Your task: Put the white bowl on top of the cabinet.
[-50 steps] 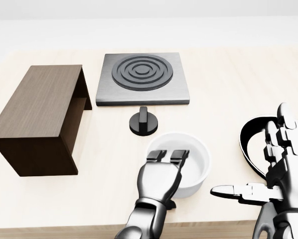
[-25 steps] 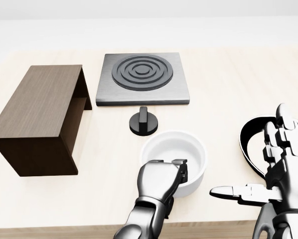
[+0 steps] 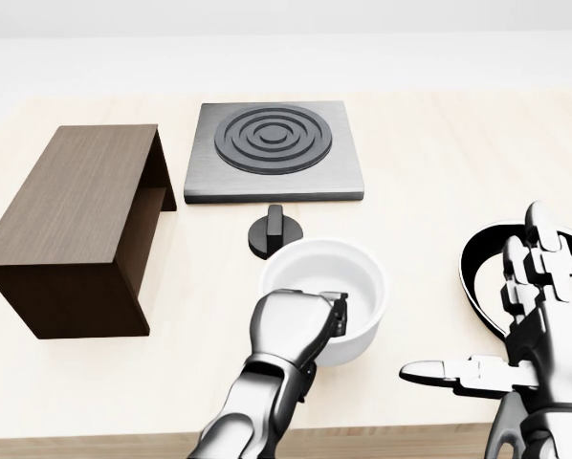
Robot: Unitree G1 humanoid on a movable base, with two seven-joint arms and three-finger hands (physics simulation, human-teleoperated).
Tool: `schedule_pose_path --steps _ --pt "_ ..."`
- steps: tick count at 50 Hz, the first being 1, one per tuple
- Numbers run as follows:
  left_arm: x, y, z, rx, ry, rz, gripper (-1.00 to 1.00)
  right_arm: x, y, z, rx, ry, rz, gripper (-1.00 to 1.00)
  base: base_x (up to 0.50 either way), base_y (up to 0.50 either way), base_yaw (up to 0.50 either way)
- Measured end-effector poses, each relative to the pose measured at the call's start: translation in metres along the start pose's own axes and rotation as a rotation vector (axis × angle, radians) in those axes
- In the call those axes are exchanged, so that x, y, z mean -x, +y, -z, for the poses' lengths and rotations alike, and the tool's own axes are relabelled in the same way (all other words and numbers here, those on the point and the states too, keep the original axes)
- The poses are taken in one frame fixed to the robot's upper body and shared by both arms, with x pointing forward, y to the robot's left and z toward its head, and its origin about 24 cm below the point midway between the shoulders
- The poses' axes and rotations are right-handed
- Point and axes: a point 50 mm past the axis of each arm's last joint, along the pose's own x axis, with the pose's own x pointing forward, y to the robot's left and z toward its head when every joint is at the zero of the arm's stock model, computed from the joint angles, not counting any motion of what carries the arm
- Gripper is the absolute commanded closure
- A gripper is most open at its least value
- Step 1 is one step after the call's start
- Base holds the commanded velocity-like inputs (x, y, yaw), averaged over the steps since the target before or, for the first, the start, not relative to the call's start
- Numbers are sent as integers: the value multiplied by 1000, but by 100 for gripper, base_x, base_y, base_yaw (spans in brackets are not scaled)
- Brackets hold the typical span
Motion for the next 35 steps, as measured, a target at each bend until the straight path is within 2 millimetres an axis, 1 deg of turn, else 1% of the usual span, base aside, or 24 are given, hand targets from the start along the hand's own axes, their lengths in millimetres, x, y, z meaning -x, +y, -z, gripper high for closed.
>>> schedule_pose_path --steps 16,35 --pt "-5 25 7 -88 -5 8 100 0 1 1 1 4 -7 -100 0 0 0" --pt "-9 69 13 -175 12 -30 100 5 7 5 12 24 -35 -100 0 0 0"
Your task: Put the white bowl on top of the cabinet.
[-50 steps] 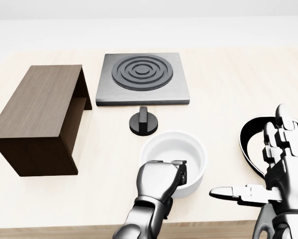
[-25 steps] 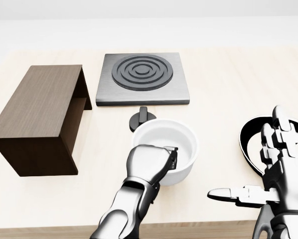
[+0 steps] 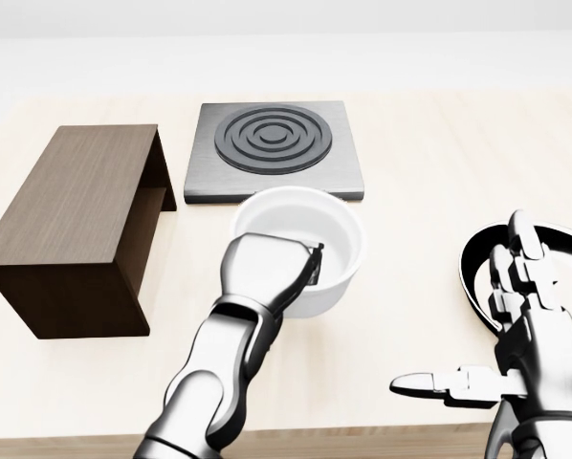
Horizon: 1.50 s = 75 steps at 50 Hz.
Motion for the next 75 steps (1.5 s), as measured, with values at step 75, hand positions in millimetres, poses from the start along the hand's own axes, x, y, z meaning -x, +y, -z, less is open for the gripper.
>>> schedule_pose_path --steps 75 --pt "56 181 101 -194 355 -255 100 8 11 6 20 16 -47 -100 0 0 0"
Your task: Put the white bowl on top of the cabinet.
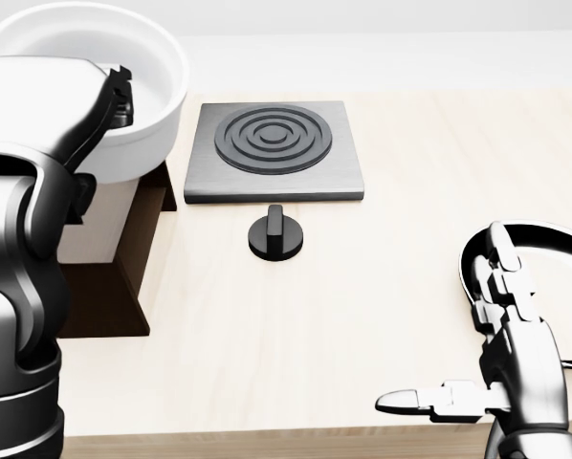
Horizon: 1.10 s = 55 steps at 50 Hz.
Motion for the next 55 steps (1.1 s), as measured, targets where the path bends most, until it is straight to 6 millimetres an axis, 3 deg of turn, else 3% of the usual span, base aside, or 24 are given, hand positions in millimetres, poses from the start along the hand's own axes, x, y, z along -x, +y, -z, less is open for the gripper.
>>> schedule_pose_path --steps 32,55 --pt "-21 -25 37 223 -40 -81 100 1 2 1 5 -2 -3 -100 0 0 0" --pt "-26 -49 58 236 22 -77 100 1 4 3 11 0 -9 -100 0 0 0"
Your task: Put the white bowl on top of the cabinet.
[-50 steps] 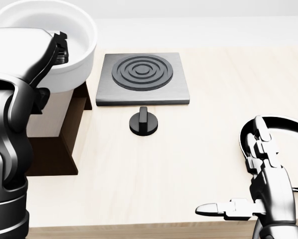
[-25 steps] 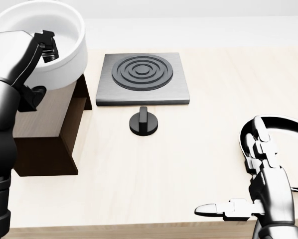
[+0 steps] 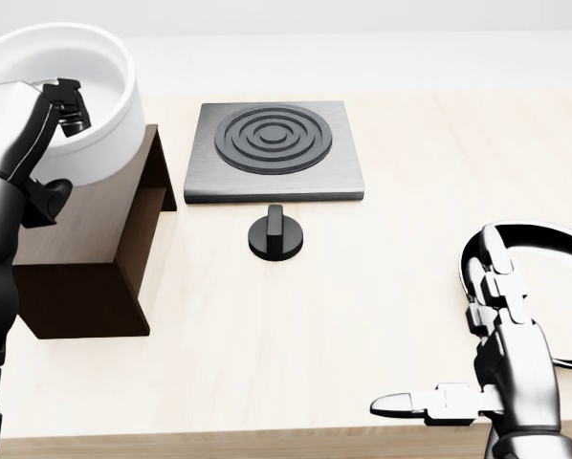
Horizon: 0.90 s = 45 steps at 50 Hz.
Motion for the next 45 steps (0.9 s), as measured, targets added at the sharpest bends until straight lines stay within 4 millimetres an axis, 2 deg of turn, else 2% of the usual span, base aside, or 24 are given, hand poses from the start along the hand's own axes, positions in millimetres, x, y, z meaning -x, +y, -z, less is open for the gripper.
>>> schedule_pose_path --steps 20,45 --pt "-4 -7 11 15 34 -4 100 1 2 1 4 2 -6 -100 0 0 0" --pt "-5 -29 22 91 79 4 100 1 3 2 8 1 -8 -100 0 0 0"
